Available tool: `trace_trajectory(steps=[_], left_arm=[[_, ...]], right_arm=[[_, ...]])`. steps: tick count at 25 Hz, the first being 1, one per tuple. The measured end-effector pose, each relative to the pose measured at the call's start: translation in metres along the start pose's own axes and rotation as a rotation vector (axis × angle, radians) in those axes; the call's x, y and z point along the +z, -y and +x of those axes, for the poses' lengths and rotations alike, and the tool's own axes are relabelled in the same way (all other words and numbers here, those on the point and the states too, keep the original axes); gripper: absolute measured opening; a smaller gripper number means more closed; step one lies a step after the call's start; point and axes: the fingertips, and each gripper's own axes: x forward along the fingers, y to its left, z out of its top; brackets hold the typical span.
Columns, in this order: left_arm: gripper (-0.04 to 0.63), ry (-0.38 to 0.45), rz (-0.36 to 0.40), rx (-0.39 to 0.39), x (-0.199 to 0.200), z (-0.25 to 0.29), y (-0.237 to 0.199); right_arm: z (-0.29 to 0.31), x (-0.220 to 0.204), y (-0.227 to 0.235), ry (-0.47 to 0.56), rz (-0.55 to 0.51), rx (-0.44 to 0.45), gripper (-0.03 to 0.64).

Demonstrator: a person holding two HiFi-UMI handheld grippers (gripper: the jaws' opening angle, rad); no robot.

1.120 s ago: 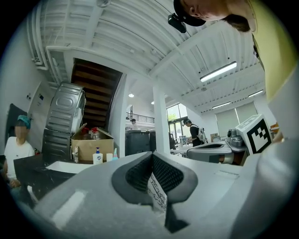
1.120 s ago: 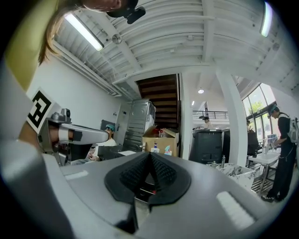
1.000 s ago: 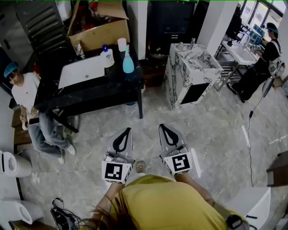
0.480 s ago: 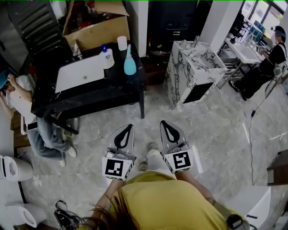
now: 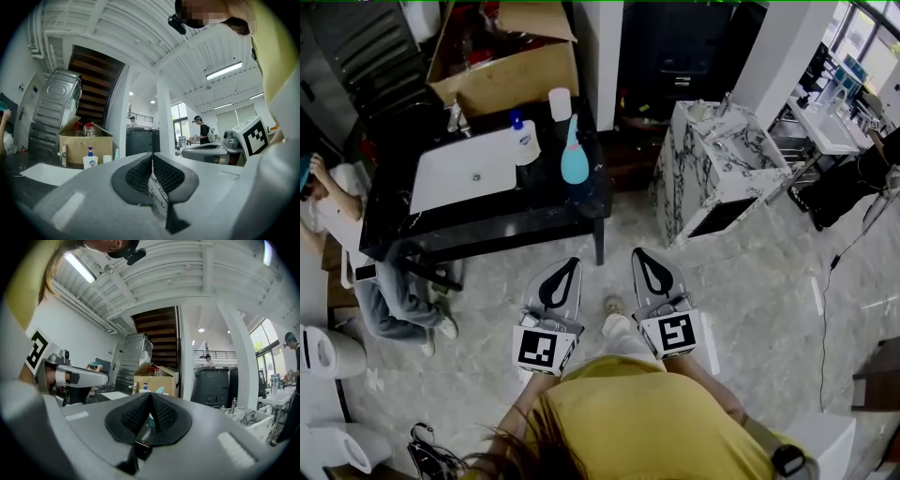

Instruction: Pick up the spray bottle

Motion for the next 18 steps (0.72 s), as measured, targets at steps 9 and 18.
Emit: trace_trajectory(steps=[9,18], left_arm=[[0.114,-0.014,-0.005,0.052,-0.006,0.096,-0.042],[0.241,-0.035,-0.043,0.123,-0.025,0.157,-0.074]], right_arm=[[0.091,-0.001,0.056,0.007,0.036,0.095,0.000],[0.145,-0.024,0.094,-0.015,0.035,0.181,0.000]])
